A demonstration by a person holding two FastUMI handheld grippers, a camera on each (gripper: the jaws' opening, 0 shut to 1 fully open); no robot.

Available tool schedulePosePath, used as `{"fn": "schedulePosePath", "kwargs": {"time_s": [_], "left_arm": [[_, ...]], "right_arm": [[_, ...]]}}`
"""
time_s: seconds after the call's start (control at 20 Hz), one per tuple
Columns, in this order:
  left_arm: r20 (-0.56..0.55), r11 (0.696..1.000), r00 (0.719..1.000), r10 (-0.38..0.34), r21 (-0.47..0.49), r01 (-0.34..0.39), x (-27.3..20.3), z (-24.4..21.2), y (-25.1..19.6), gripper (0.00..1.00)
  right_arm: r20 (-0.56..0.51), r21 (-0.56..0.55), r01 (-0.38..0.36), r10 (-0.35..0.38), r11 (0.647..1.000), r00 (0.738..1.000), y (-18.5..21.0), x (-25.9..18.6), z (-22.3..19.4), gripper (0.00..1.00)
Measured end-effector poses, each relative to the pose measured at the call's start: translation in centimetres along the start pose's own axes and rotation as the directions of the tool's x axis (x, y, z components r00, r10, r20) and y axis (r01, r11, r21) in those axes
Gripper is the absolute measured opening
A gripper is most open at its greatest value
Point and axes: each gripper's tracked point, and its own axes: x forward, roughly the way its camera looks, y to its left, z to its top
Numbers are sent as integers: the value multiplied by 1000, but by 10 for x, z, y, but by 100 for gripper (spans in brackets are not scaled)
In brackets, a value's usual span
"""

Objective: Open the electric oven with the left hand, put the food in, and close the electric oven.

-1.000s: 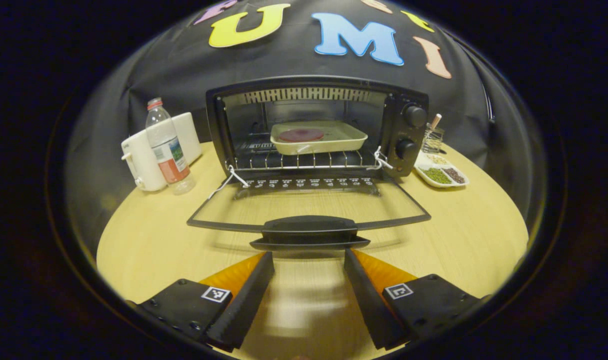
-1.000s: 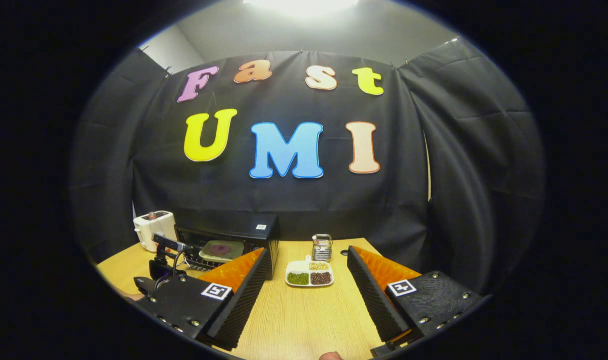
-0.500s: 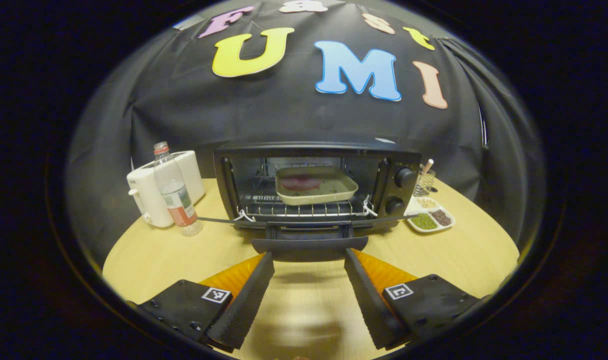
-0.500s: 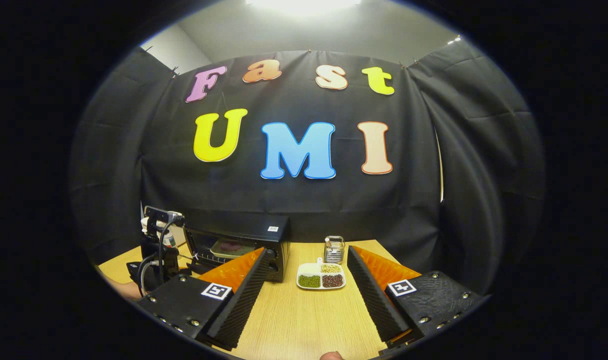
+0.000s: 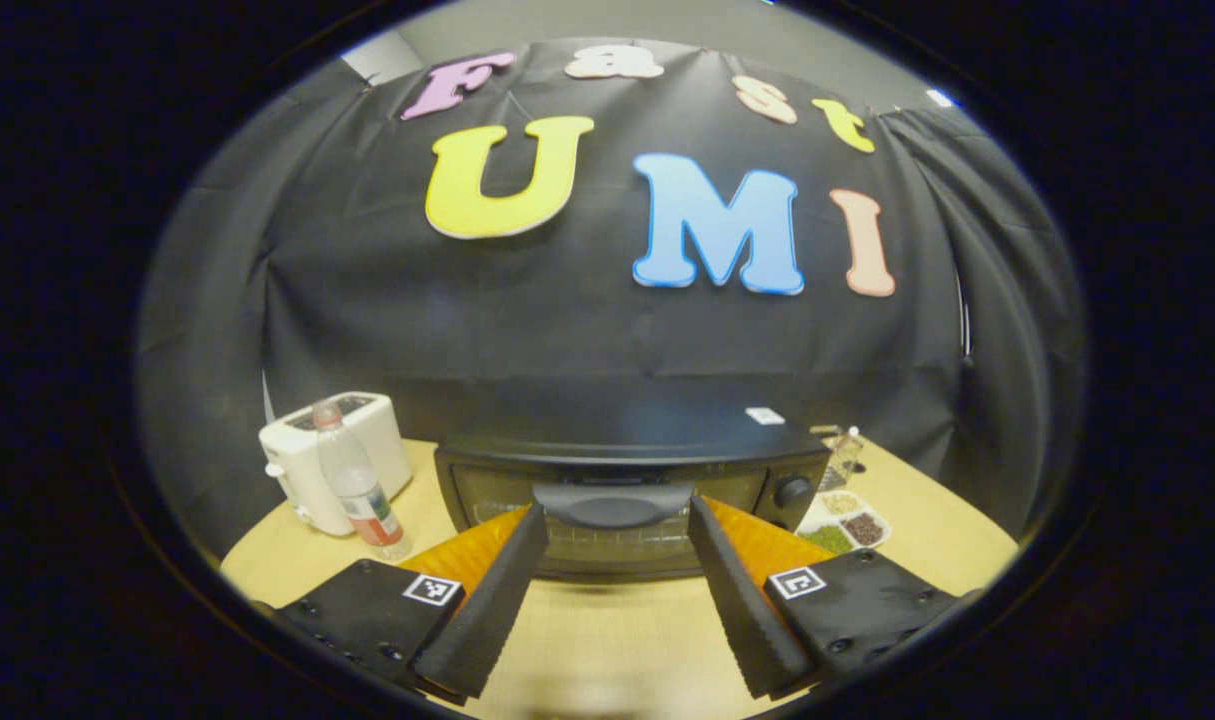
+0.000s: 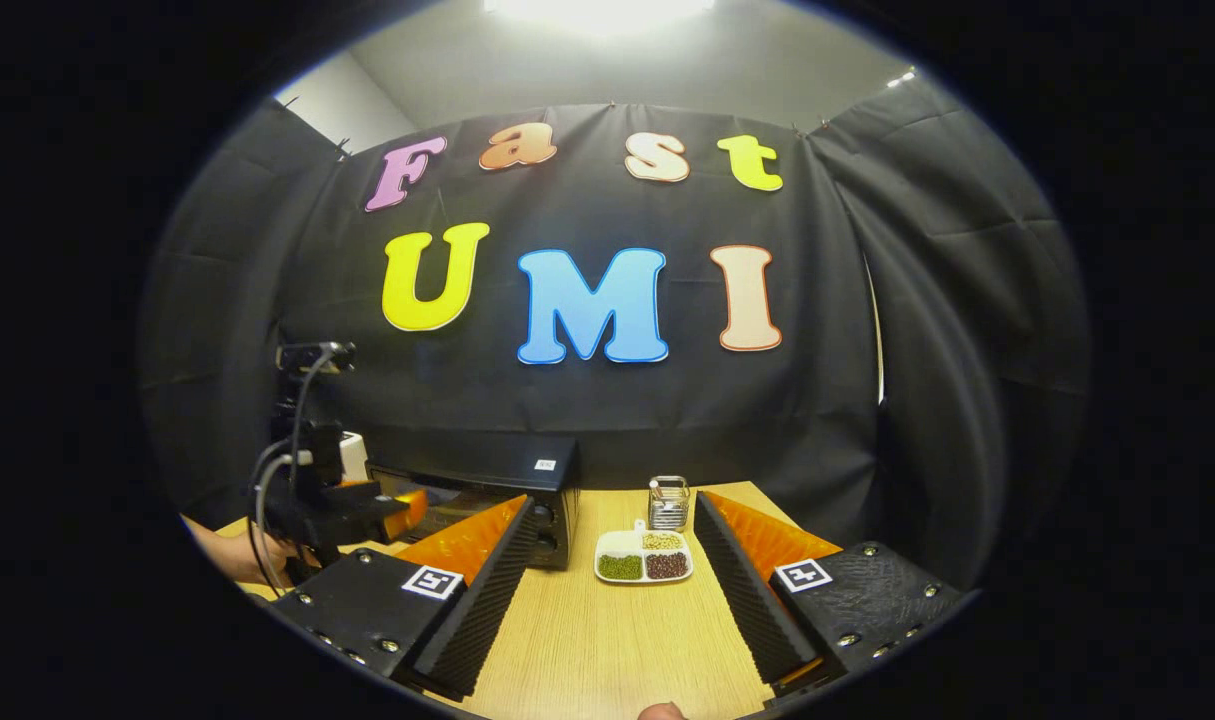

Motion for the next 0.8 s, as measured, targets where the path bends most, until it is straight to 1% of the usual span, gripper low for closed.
{"fn": "schedulePosePath", "kwargs": {"time_s": [0.05,0.1,0.15,0.2,0.25,0.3,0.35,0.45,0.5,0.65,0.75,0.8], "left_arm": [[43,1000,999,0,9,-1,-14,18,-3,96],[74,1000,997,3,20,-5,-30,35,-6,100],[109,1000,994,11,25,-14,-47,52,-10,100],[145,999,989,17,24,-21,-64,69,-14,96],[181,1000,983,21,19,-25,-82,86,-20,100],[210,999,977,32,11,-35,-101,99,-25,98],[225,999,974,41,5,-43,-120,106,-29,96],[245,999,968,52,-9,-52,-157,115,-41,100],[255,998,965,61,-9,-61,-175,120,-46,100],[281,995,955,92,6,-97,-229,129,-51,100],[290,993,952,101,23,-112,-257,130,-52,100],[285,992,952,108,28,-120,-272,129,-50,95]], "right_arm": [[16,1,5,-5,1000,1000,-5,-4,4,98],[26,5,8,-8,1000,1000,-10,-8,7,98],[31,9,14,-15,1000,999,-17,-15,10,98],[38,10,18,-18,1000,999,-23,-23,13,98],[53,8,16,-17,1000,998,-30,-30,17,98],[67,4,17,-17,1000,998,-38,-37,22,98],[81,-1,14,-14,1000,997,-46,-44,25,98],[74,-11,3,-3,1000,997,-57,-58,24,98],[74,-15,-8,9,1000,997,-62,-63,24,98],[87,-27,-43,45,999,995,-69,-79,32,98],[106,-30,-49,52,998,993,-72,-86,39,98],[119,-23,-46,49,999,992,-72,-88,44,98]]}}
